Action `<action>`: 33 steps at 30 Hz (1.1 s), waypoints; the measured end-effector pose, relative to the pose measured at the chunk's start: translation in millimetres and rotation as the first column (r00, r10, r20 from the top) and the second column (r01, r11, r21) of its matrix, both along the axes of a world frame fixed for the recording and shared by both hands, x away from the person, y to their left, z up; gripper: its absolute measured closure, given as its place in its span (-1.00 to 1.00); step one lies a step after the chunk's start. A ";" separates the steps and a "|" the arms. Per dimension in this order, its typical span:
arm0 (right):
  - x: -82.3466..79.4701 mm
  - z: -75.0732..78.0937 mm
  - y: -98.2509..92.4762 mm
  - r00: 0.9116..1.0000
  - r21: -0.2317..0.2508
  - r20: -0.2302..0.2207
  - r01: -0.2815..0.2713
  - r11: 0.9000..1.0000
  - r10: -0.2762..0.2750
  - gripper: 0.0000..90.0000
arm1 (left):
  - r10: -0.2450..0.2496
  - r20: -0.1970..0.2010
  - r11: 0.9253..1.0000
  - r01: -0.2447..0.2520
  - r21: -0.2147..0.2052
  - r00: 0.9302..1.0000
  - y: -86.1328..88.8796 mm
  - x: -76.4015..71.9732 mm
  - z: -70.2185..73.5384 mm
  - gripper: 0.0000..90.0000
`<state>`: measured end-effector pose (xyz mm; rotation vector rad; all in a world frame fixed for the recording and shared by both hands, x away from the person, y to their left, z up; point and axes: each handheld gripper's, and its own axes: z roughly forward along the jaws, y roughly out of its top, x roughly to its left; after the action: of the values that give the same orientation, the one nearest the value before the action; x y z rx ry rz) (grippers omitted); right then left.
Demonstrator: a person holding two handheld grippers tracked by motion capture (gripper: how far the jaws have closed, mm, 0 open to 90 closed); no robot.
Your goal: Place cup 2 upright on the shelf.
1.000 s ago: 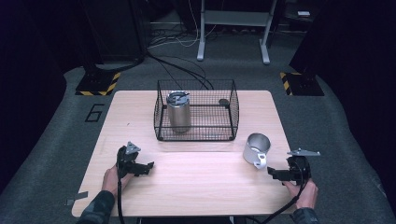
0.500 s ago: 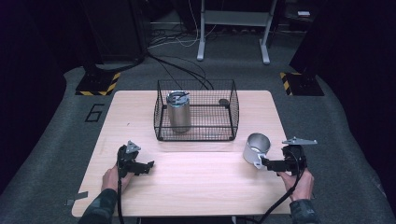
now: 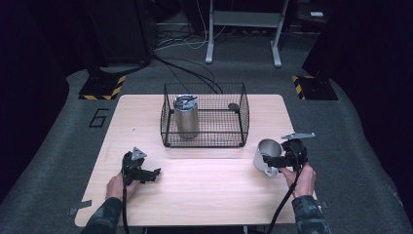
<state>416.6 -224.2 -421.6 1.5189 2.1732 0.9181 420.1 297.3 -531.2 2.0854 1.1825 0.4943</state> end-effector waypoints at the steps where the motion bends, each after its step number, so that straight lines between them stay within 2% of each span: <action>1: 1.7 -1.0 1.2 1.000 0.000 0.001 0.010 1.000 -0.010 -0.98 | -0.001 0.000 1.000 0.001 0.001 1.000 0.1 0.0 0.1 -1.00; 2: 4.2 -2.4 1.4 1.000 -0.007 0.007 0.013 1.000 -0.013 -0.98 | -0.001 0.000 1.000 0.001 0.001 1.000 0.1 0.0 0.0 -1.00; 4: 8.2 -4.7 2.5 1.000 -0.003 -0.012 0.017 1.000 -0.017 -0.98 | -0.001 0.000 1.000 0.001 0.001 1.000 0.1 0.0 0.0 -1.00; 11: 19.9 -12.9 8.3 0.999 -0.003 -0.038 0.019 1.000 -0.019 -0.97 | -0.002 0.000 1.000 0.002 0.001 1.000 0.3 0.1 0.1 -1.00; 13: 22.8 -15.1 11.0 0.999 -0.017 -0.037 0.021 1.000 -0.021 -0.98 | -0.002 0.000 1.000 0.002 0.001 1.000 0.2 0.1 0.0 -1.00; 25: 32.1 -22.5 15.7 0.997 -0.018 -0.061 0.044 0.999 -0.045 -0.91 | -0.003 0.000 1.000 0.003 0.001 1.000 0.2 0.1 0.0 -1.00; 29: 30.9 -21.8 17.1 0.999 -0.055 -0.015 0.035 0.998 -0.035 -0.89 | -0.002 0.001 1.000 0.002 0.001 1.000 0.2 0.1 -0.1 -1.00; 33: 29.9 -22.2 18.8 1.000 -0.058 -0.007 0.027 0.998 -0.028 -0.88 | -0.003 0.000 1.000 0.003 0.001 1.000 0.2 0.1 0.0 -1.00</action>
<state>446.5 -205.4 -443.8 1.5240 2.1598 0.8349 420.2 297.5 -531.2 2.0876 1.1797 0.4936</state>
